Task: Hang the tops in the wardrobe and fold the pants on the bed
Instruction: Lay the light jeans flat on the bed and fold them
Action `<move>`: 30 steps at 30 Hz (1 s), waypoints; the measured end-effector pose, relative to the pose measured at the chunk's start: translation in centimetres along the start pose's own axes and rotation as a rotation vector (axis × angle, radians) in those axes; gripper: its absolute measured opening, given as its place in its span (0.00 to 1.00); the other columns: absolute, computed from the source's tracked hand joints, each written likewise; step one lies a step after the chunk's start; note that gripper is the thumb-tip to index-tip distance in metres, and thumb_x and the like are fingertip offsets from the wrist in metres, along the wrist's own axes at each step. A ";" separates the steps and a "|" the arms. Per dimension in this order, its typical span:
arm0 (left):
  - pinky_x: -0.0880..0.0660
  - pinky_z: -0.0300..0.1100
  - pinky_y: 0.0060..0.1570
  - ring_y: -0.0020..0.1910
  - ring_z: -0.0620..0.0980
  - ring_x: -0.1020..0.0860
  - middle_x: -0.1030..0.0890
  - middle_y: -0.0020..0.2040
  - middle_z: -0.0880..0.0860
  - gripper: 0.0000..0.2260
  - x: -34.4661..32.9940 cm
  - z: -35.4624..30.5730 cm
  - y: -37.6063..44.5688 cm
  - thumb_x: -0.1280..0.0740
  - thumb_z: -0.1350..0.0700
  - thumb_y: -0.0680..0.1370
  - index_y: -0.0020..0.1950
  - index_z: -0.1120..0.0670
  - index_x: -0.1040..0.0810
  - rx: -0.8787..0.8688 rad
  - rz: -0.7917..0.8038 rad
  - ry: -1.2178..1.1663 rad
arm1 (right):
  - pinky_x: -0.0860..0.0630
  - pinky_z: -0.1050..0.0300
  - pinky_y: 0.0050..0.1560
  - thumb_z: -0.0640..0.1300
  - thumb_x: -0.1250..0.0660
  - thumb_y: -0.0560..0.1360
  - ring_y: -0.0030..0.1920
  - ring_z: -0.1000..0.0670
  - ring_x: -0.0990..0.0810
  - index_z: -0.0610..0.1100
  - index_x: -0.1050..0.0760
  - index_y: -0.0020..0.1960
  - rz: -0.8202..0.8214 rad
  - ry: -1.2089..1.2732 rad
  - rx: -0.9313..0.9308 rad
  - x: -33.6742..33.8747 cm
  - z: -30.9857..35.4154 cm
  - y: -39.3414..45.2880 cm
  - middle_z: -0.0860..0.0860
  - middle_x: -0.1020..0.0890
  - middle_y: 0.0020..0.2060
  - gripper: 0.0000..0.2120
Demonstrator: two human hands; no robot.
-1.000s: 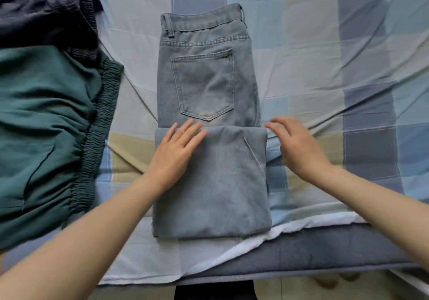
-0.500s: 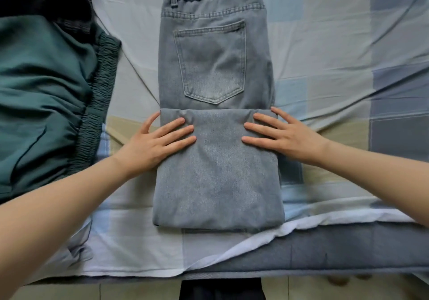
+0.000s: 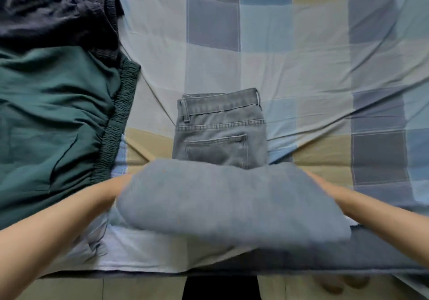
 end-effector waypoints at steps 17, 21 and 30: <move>0.26 0.31 0.46 0.44 0.31 0.20 0.15 0.45 0.37 0.10 -9.1 5.0 -1.8 0.42 0.55 0.83 0.54 0.50 0.20 0.137 0.151 -0.852 | 0.30 0.69 0.41 0.45 0.42 0.82 0.45 0.56 0.25 0.37 0.25 0.51 -0.608 0.013 0.248 -2.0 1.2 2.5 0.43 0.19 0.46 0.12; 0.28 0.27 0.39 0.42 0.38 0.21 0.17 0.45 0.44 0.10 -10.4 5.3 -2.1 0.41 0.58 0.83 0.48 0.50 0.21 0.264 0.114 -0.828 | 0.31 0.55 0.49 0.43 0.39 0.80 0.51 0.49 0.25 0.43 0.26 0.49 -0.576 -0.022 0.088 -2.0 0.1 3.8 0.48 0.21 0.46 0.05; 0.30 0.52 0.66 0.63 0.54 0.25 0.23 0.64 0.52 0.21 -6.7 0.3 5.2 0.36 0.44 0.79 0.68 0.53 0.30 0.188 -0.153 -0.675 | 0.36 0.52 0.64 0.60 0.52 0.81 0.68 0.38 0.31 0.39 0.32 0.69 -0.703 -0.186 0.033 1.2 8.6 9.2 0.39 0.28 0.68 0.29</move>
Point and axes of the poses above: each hand's wrist, its own y-axis towards the middle knuckle, its own x-axis out of the back of the hand, z = x × y, the point moved 5 cm from there along y, towards the middle knuckle
